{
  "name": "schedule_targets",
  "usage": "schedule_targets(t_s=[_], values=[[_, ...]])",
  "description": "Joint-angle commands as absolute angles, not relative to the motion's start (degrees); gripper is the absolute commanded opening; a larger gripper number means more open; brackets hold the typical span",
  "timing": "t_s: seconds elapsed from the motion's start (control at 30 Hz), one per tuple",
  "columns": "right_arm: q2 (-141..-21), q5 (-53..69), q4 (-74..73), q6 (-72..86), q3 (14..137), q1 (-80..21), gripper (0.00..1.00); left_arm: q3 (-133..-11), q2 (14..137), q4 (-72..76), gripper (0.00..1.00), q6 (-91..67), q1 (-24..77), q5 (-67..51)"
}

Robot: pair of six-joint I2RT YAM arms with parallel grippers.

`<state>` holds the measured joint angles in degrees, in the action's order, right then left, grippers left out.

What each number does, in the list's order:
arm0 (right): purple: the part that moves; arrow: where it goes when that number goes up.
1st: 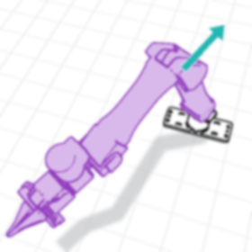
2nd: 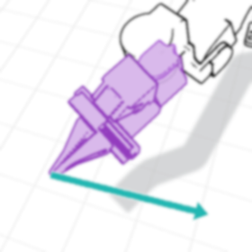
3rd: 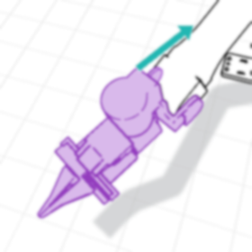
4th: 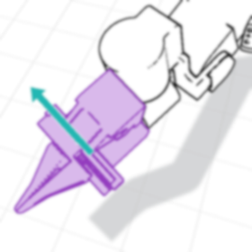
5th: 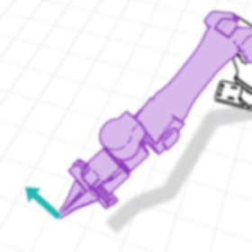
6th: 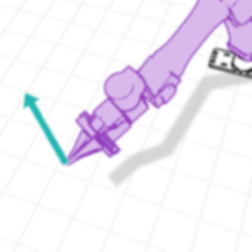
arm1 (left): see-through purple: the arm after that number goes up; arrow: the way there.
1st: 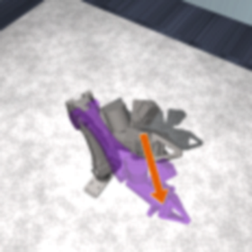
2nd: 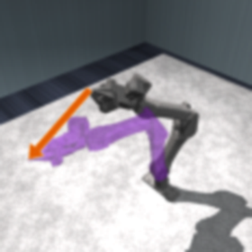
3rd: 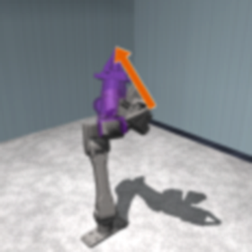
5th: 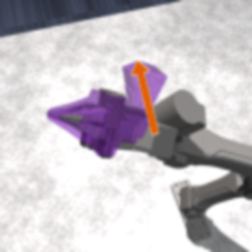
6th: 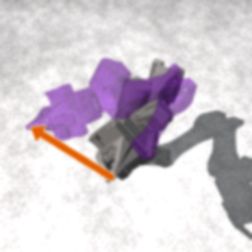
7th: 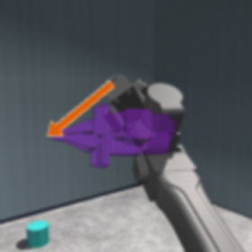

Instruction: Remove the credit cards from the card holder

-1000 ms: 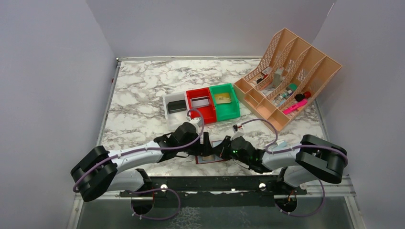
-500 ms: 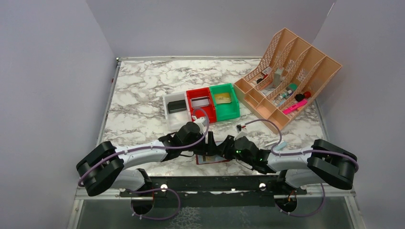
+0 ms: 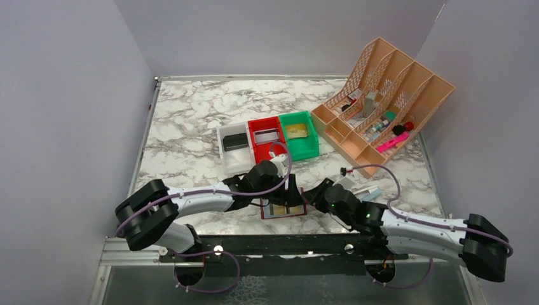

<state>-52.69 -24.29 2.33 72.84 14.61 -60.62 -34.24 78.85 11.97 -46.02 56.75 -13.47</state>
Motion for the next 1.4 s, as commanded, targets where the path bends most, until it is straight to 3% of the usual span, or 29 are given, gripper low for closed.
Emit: schedule_targets(t_s=[0.0,0.17,0.33,0.8,1.37], values=[[-45.3,-31.1,-7.9,74.3,13.6,-60.5,0.39,-37.1,80.1,10.6,0.62,-43.4,58.1,-12.6],[-39.6,-28.7,-3.2,68.5,12.2,-60.4,0.38,-37.3,72.4,-0.9,0.65,-40.8,58.1,0.4],[-42.4,-21.6,4.4,62.0,12.7,-60.4,0.38,-35.3,67.4,-6.0,0.68,-40.7,58.0,5.3],[-66.1,-17.8,3.9,54.4,23.6,-60.5,0.31,-35.9,74.6,1.0,0.69,-43.1,58.0,-2.0],[-74.3,-19.8,2.0,56.2,22.7,-60.4,0.25,-37.0,83.8,3.4,0.63,-43.7,58.1,-4.3]])
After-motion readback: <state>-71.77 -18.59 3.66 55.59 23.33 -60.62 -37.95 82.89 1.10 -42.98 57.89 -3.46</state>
